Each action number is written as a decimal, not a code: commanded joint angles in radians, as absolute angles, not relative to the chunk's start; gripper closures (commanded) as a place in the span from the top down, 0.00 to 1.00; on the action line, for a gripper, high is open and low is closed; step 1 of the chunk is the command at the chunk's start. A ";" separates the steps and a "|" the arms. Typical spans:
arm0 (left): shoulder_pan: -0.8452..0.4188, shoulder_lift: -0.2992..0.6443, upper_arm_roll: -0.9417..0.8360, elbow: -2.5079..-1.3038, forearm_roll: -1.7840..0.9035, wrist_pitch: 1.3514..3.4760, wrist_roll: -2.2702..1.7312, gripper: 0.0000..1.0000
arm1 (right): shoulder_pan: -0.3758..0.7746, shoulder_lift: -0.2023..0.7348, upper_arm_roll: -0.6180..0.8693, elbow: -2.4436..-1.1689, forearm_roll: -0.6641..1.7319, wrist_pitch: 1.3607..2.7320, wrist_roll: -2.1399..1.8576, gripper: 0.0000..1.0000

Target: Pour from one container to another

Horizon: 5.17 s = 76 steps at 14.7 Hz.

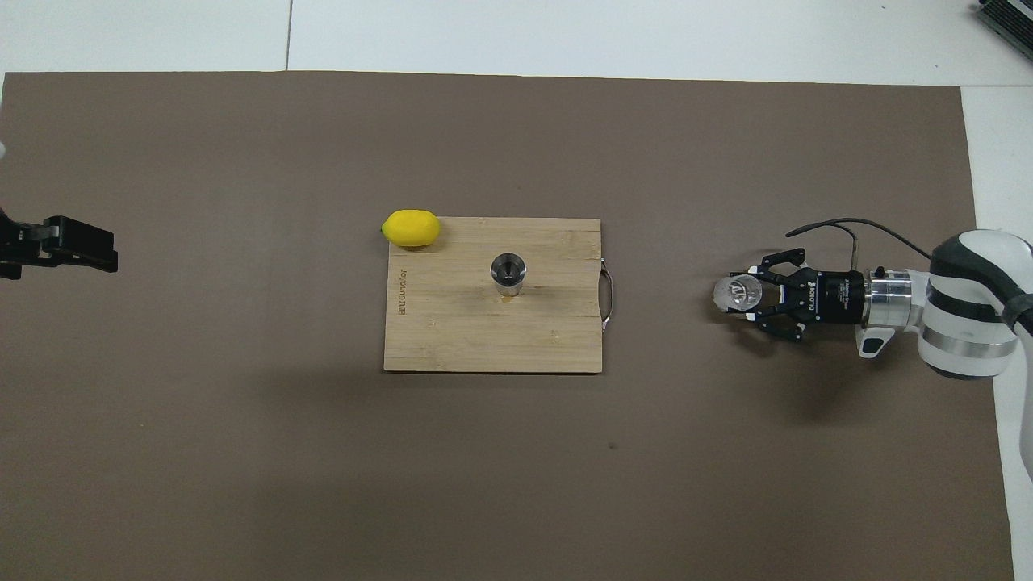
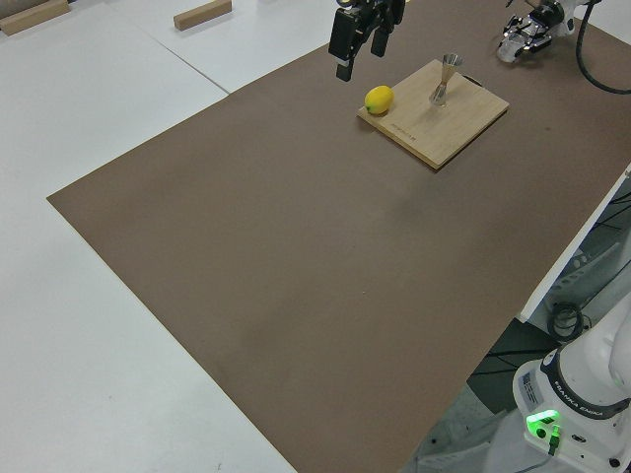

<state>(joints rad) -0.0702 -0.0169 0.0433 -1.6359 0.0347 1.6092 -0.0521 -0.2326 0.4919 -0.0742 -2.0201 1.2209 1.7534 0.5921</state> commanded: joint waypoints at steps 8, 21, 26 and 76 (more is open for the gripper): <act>-0.064 -0.031 0.041 -1.638 0.028 1.606 -0.064 1.00 | -0.245 0.428 -0.067 -1.994 1.083 1.687 0.650 1.00; -0.064 -0.031 0.041 -1.640 0.028 1.611 -0.066 1.00 | -0.129 0.111 -0.057 -1.884 0.353 1.709 0.624 1.00; -0.064 -0.031 0.040 -1.640 0.028 1.618 -0.066 1.00 | -0.035 0.068 -0.057 -1.829 0.193 1.764 0.563 1.00; -0.066 -0.029 0.035 -1.641 0.026 1.624 -0.084 1.00 | 0.032 -0.057 -0.049 -1.624 -0.037 1.536 0.078 1.00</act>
